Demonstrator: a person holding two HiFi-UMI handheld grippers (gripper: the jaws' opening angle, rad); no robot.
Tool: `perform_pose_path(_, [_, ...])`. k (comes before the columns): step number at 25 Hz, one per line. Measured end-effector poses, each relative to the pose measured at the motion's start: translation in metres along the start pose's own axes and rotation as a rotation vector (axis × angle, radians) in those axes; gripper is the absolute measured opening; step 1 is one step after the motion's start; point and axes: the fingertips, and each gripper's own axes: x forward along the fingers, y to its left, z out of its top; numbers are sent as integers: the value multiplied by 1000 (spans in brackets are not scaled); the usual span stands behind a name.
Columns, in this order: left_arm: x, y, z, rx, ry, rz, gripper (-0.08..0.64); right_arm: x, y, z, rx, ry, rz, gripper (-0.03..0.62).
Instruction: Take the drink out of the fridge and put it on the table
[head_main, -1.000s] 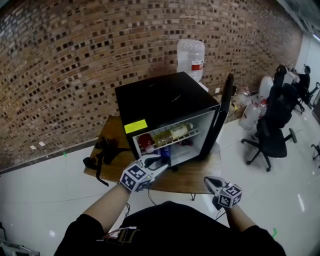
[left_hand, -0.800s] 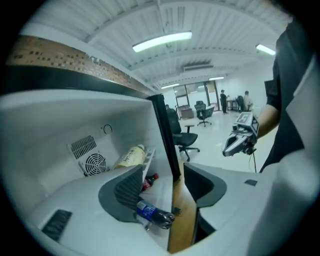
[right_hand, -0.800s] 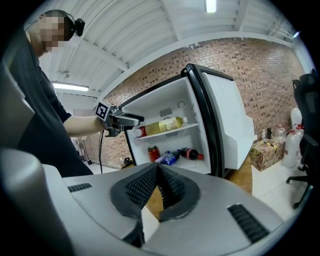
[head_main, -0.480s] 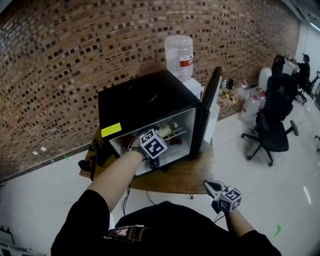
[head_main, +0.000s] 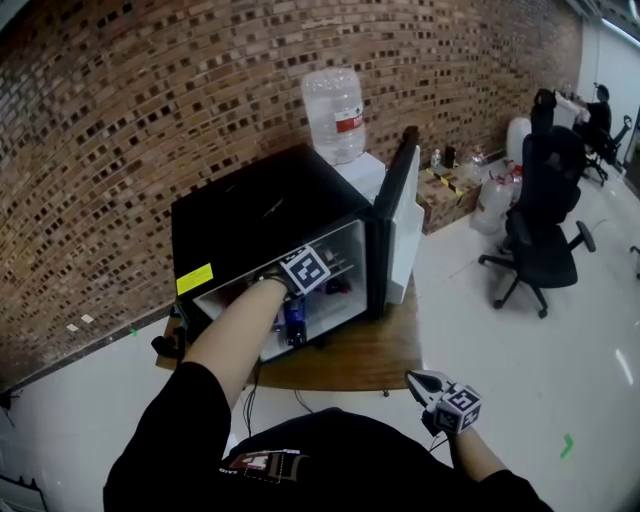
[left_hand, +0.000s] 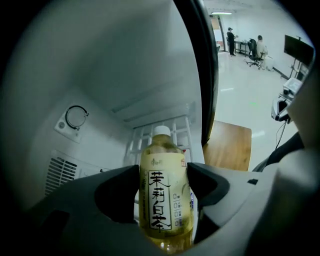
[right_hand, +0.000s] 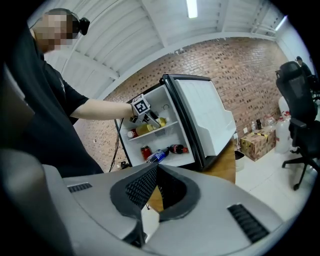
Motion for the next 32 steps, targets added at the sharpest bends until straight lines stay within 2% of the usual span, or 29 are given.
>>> perform_pose_path(7, [8, -2, -5, 32, 0, -37, 308, -7, -7, -4, 20, -9, -15, 11])
perform_pose_path(11, [2, -10, -2, 107, -7, -33, 295, -7, -3, -3, 10, -13, -17, 11])
perform_pose_path(14, [-11, -18, 1, 141, -53, -26, 293, -8, -7, -8, -17, -11, -25, 11])
perform_pose_path(19, [-48, -33, 10, 122, -225, -47, 293, -3, 4, 9, 1, -22, -31, 11])
perform_pose_path(25, [-109, -63, 22, 55, -540, -77, 293, 9, 0, 22, -31, -39, -56, 11])
perform_pose_path(29, [-124, -90, 15, -26, -728, -146, 293, 21, 8, 26, -32, -26, -58, 11])
perform_pose_path(32, [-111, -116, -3, -99, -804, -229, 293, 32, 15, 25, -30, -20, -65, 11])
